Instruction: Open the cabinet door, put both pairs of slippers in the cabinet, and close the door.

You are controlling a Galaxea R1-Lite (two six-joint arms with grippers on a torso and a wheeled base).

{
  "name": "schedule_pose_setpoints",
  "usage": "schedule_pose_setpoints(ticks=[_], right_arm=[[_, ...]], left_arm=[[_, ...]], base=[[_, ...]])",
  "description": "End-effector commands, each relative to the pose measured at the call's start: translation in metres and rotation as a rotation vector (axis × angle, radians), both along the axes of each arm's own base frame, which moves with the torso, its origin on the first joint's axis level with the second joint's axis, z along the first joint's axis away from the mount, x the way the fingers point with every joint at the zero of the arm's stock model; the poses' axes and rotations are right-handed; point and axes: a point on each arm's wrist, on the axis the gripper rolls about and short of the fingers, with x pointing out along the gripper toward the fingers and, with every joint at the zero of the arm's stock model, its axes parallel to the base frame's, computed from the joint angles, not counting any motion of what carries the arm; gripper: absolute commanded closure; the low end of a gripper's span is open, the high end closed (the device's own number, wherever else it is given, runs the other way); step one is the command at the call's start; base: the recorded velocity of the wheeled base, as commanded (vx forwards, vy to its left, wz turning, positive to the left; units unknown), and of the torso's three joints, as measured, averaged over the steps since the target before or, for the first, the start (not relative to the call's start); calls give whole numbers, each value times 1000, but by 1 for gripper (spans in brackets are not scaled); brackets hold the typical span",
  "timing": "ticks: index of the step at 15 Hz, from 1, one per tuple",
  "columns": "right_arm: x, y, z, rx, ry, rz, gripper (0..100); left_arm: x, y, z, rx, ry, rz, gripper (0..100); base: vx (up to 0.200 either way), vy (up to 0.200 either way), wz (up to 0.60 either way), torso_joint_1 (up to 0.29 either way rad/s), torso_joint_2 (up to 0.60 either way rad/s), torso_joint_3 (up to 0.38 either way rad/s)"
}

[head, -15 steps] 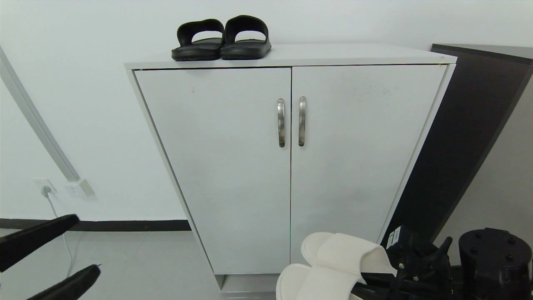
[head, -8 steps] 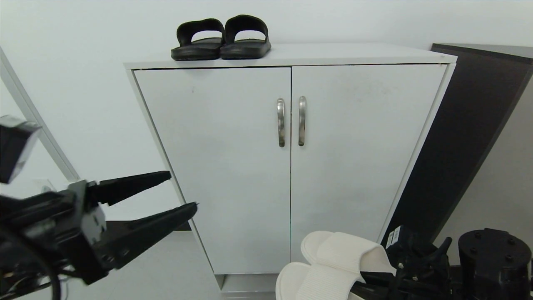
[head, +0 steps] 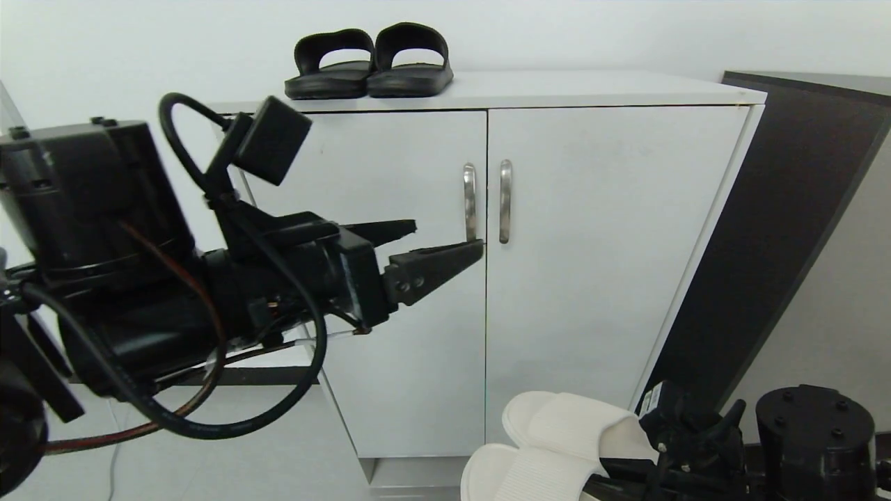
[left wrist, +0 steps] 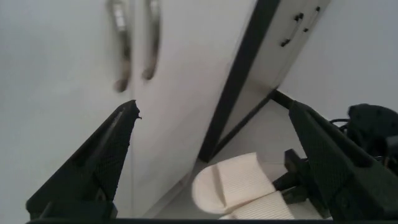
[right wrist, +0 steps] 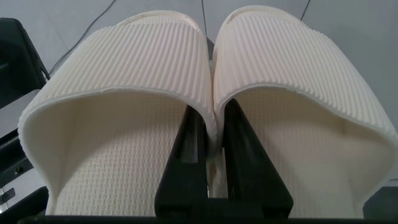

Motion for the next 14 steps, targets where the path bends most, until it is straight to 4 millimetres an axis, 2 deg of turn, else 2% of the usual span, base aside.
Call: schedule_pose_setpoints(ticks=[1,2,4,7,10,14], right_arm=[[0,0,-1,-3,1,-1,100],[0,0,-1,-5,3,-2,100],[0,-1,-2,-7,4,-4,100],[0,-1,0,-11,-9,-33,100],[3,2,0,-9,-11,-33,100],[4,3,0,-8,-13,-35,100]], left_arm=[[5,-23,0,10,28,-60,0],[5,-32,1,-5,77,-109,0],[7,-37,6,-46,122,-180,0],[21,-47,9,-63,144,-260,0],[41,-56,15,-102,169,-262,0],[46,-60,22,-116,151,-225,0]], base=[[0,0,0,0,0,0],[0,0,0,0,0,0],[0,0,0,0,0,0],[0,0,0,0,0,0],[0,0,0,0,0,0],[0,0,0,0,0,0]])
